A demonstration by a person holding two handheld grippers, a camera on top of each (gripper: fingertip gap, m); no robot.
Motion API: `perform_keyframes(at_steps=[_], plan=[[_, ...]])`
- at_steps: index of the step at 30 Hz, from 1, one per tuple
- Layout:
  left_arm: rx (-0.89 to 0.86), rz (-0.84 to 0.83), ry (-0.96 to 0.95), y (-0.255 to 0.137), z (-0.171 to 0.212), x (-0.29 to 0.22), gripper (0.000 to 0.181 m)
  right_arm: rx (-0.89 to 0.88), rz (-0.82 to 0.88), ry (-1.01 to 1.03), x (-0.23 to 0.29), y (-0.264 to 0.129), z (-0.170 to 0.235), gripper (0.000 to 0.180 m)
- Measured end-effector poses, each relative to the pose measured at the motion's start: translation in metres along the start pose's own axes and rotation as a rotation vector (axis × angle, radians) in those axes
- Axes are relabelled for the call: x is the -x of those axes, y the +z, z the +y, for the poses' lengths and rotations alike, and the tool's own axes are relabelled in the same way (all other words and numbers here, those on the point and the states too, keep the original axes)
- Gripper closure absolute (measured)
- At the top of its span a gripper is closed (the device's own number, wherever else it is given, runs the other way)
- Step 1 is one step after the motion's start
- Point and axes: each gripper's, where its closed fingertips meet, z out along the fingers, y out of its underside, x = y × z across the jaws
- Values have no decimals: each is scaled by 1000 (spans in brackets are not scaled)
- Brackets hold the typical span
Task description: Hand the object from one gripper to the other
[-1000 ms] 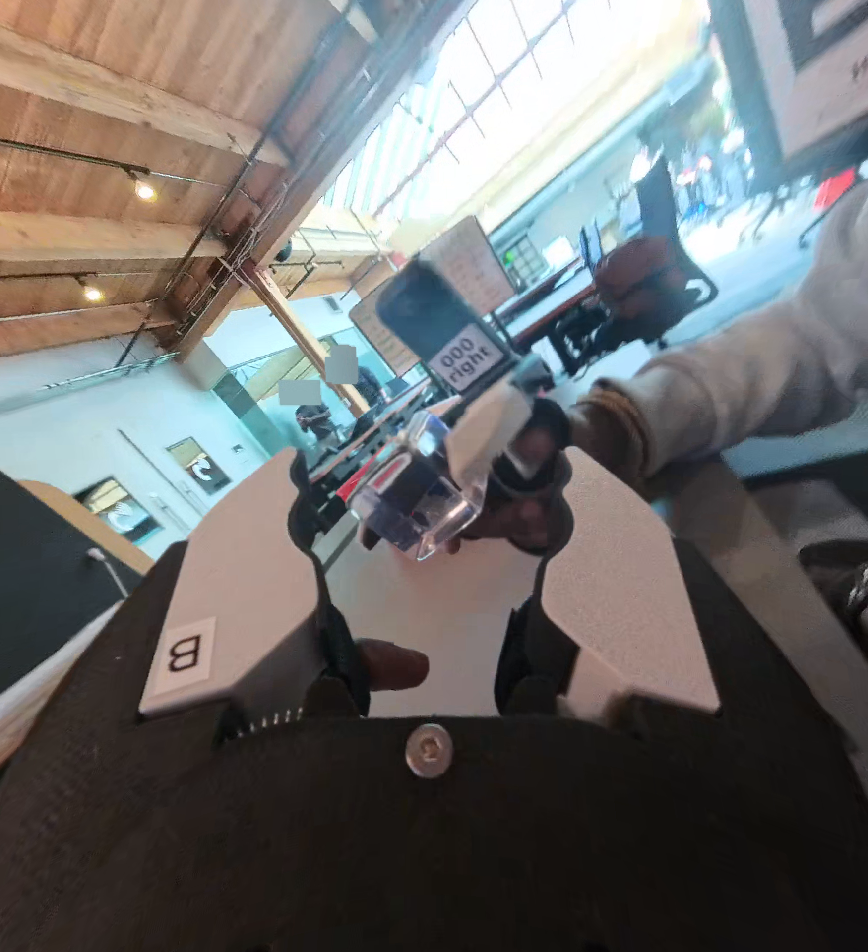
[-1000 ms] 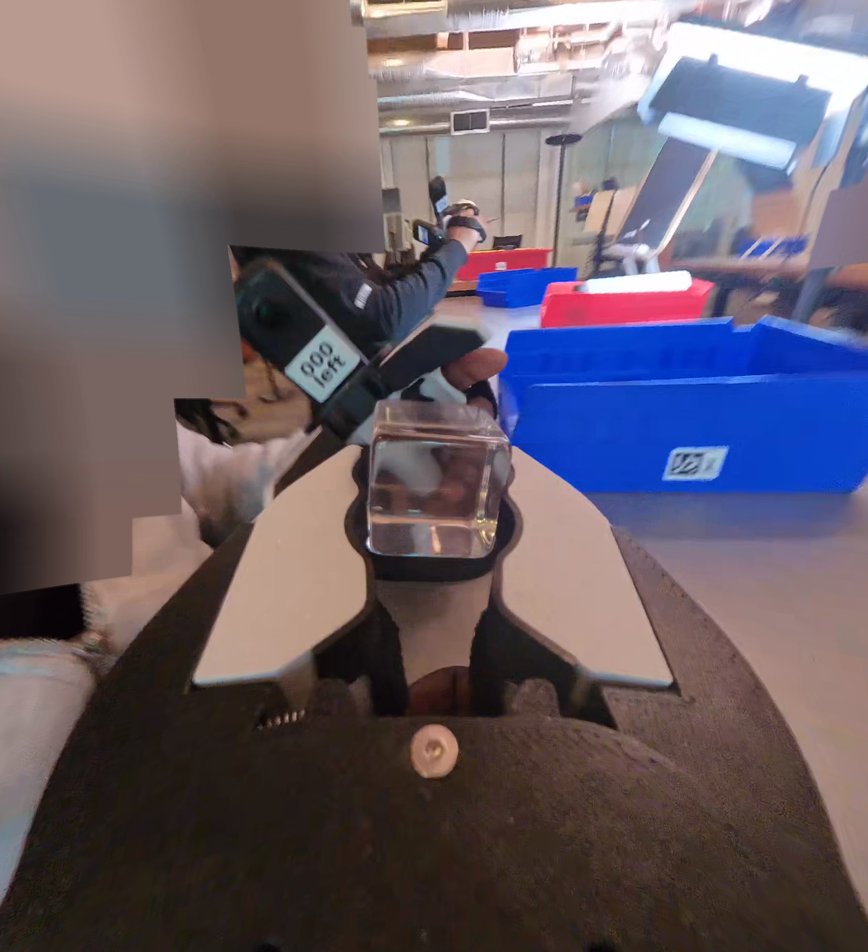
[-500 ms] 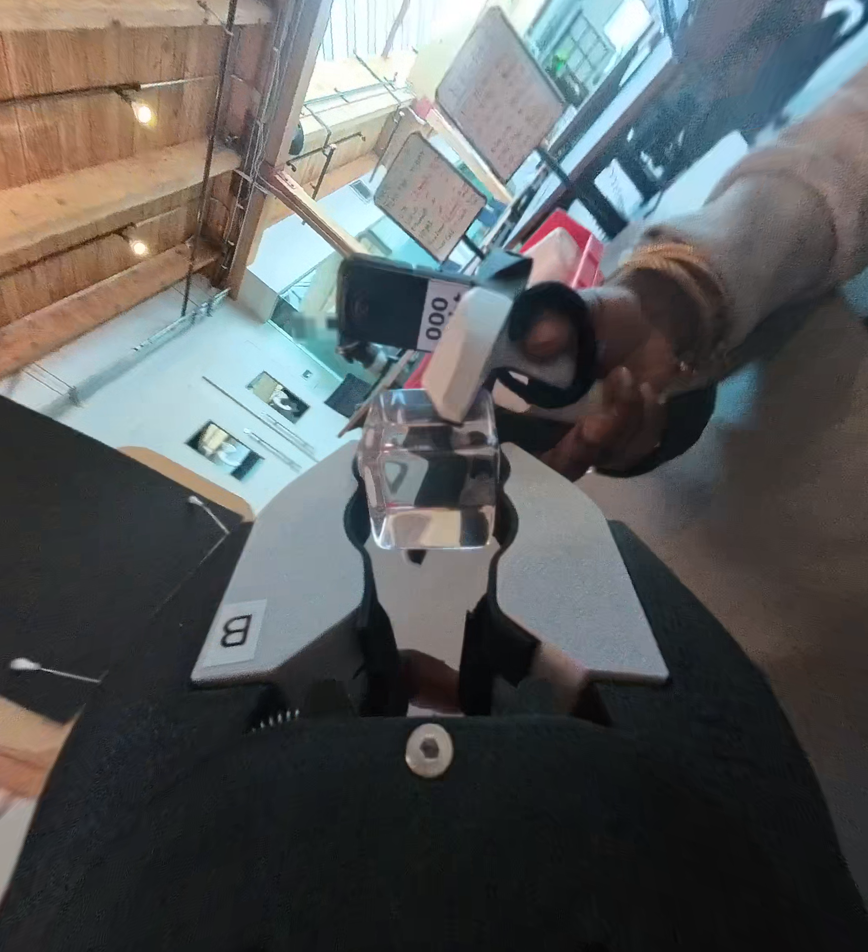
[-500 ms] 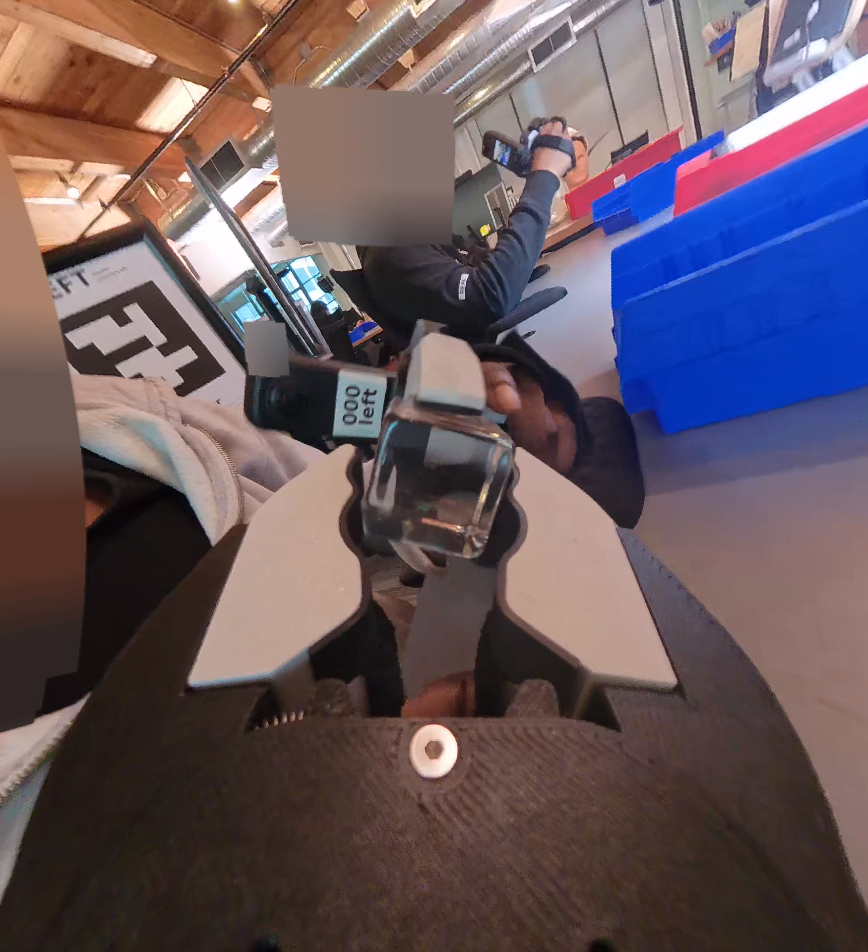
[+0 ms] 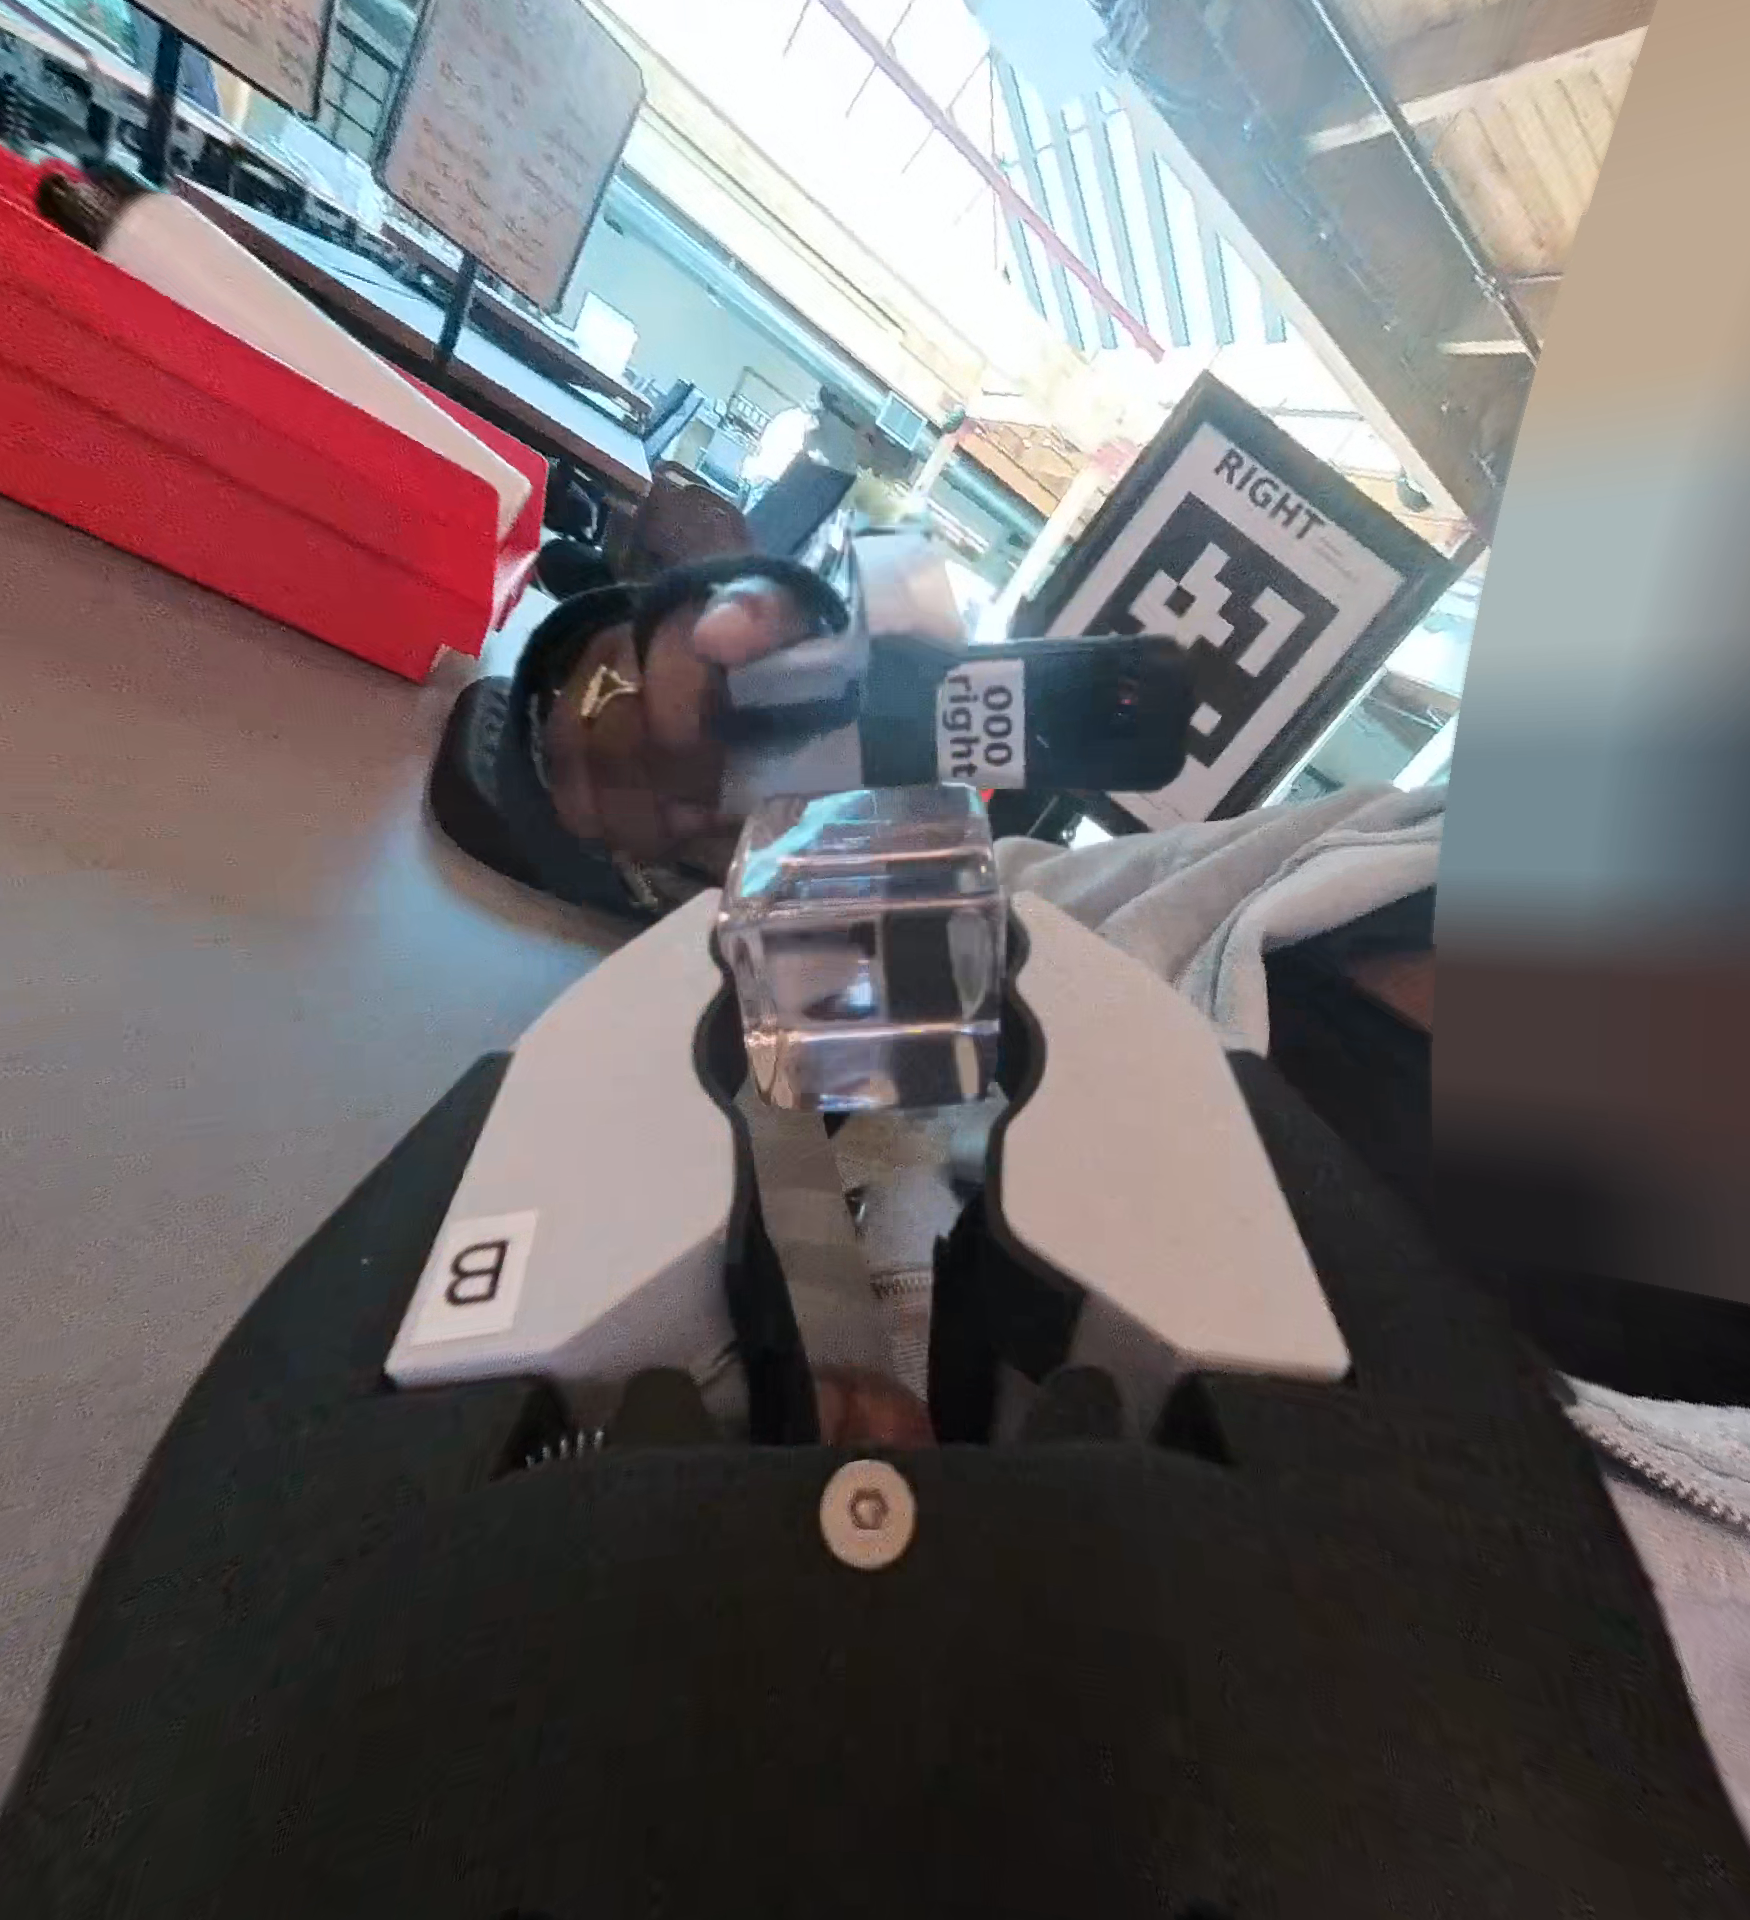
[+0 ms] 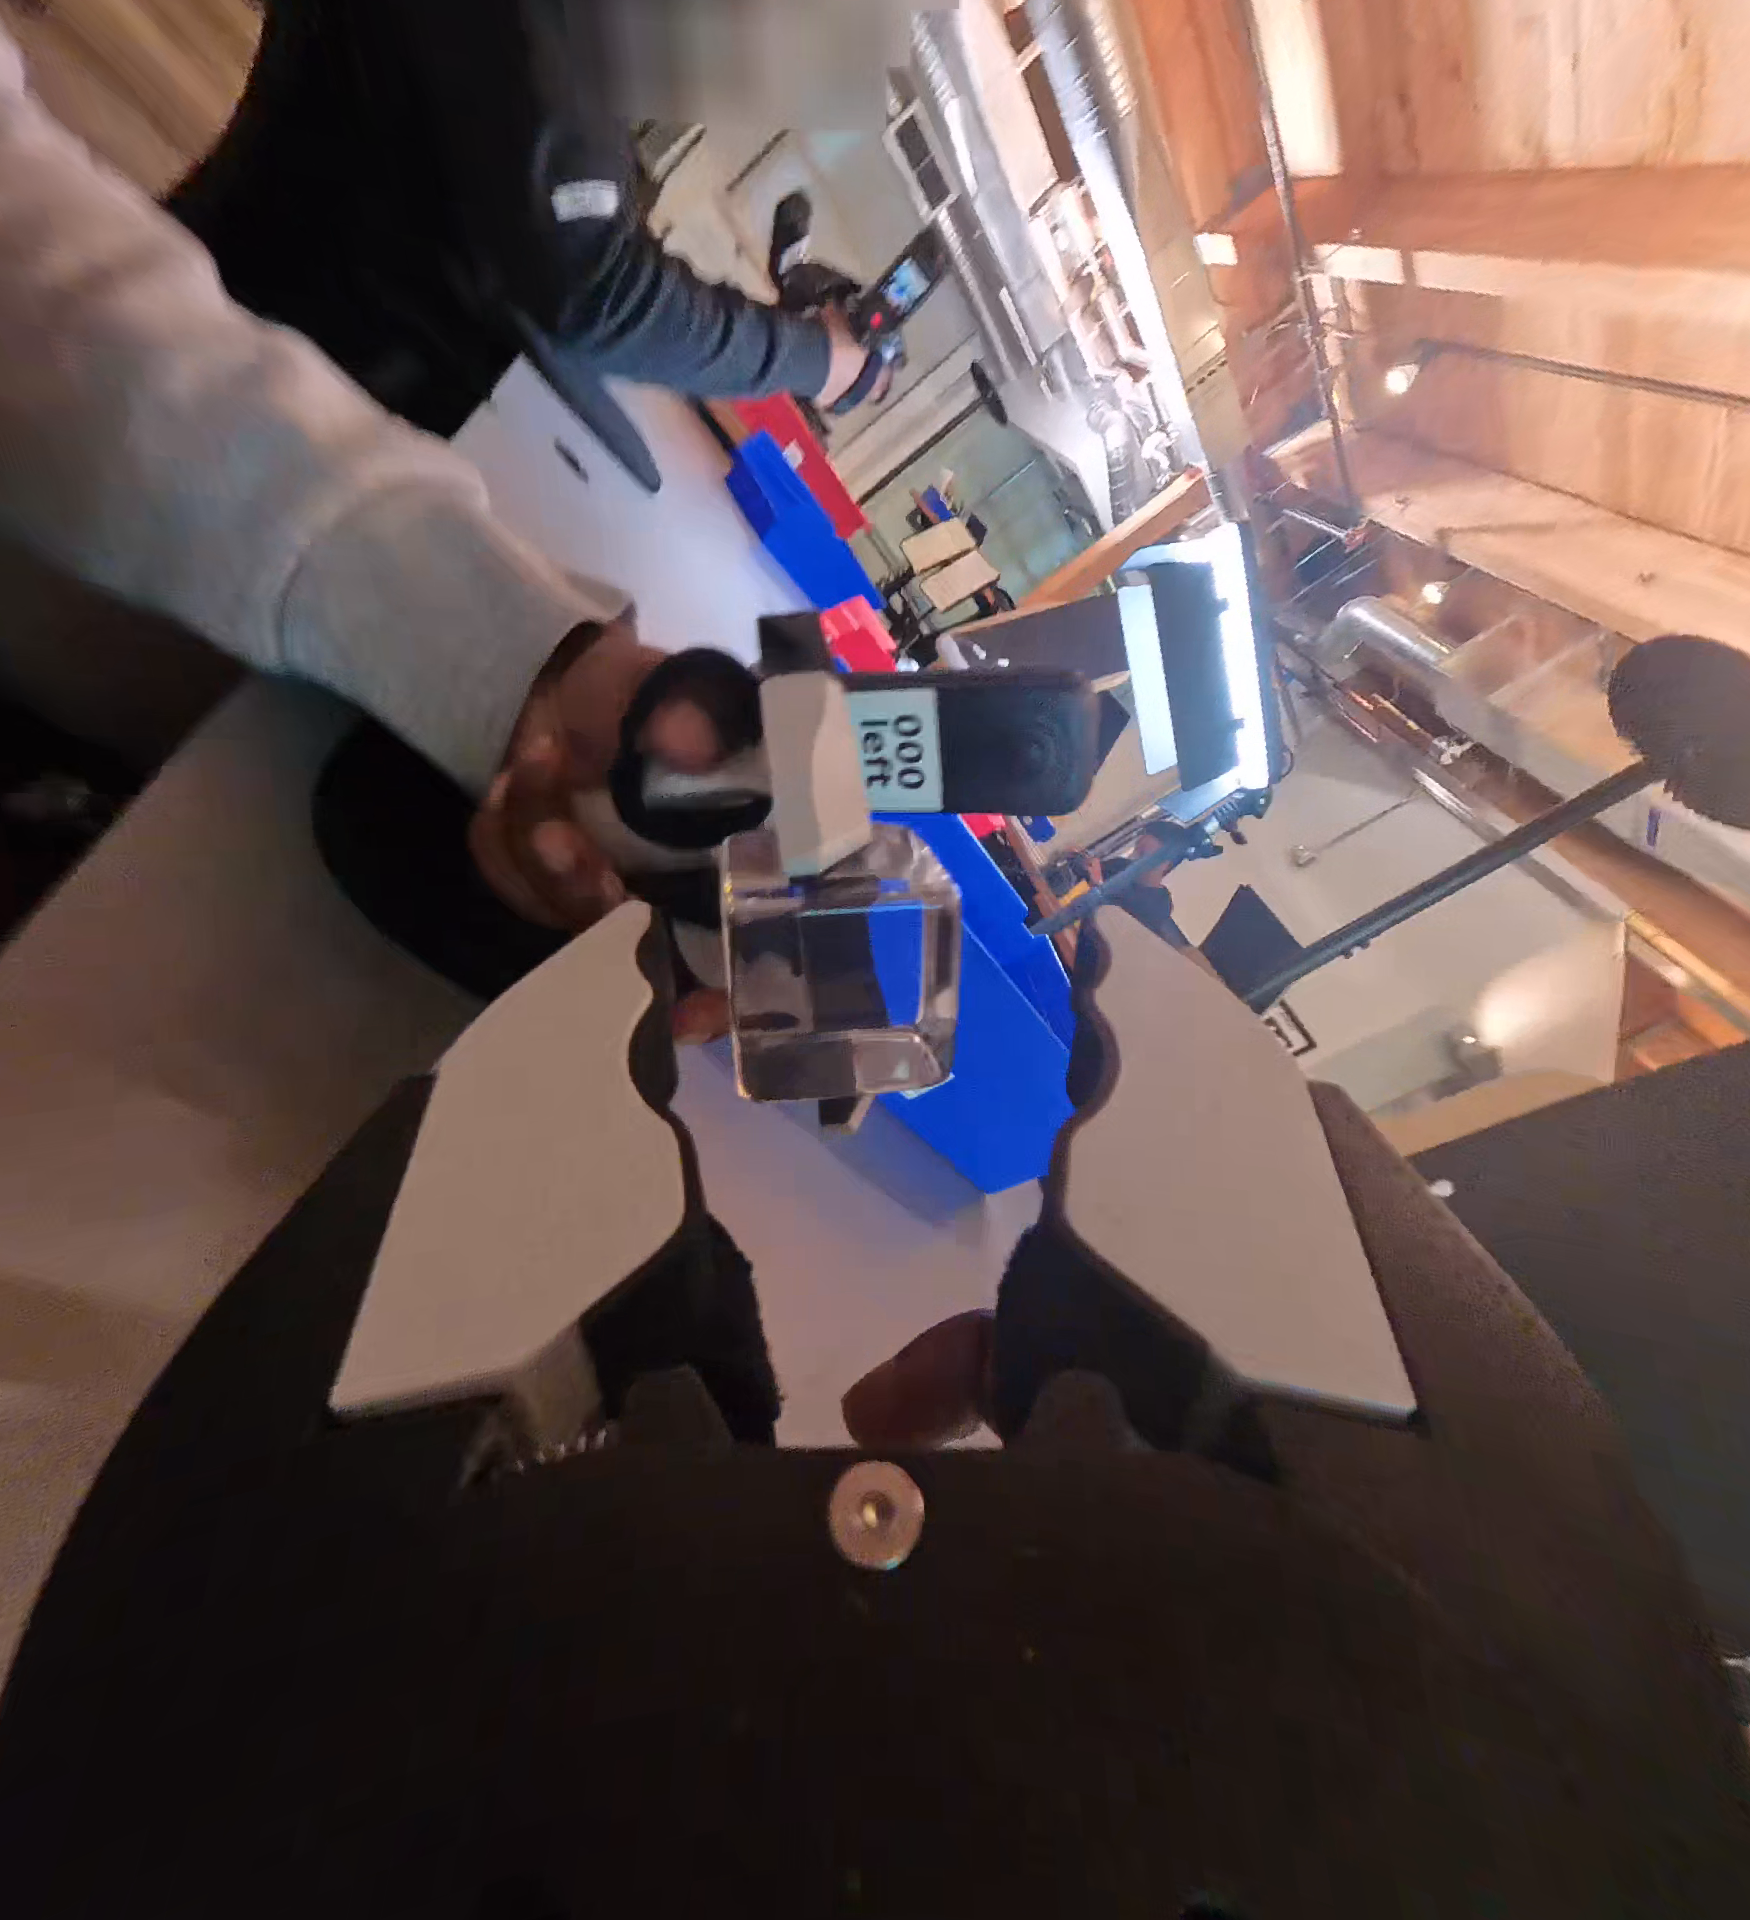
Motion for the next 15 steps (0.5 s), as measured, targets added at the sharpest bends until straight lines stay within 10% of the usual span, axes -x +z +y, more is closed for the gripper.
perform_keyframes(at_steps=[9, 15], plan=[[-30, -51, 127, 2, -6, 0, 109, 44, -18, 21, 7, 5, 9, 134], [-238, -502, 1117, -15, -48, -7, 77, -57, -128, 745, -12, 4, 11, 134]])
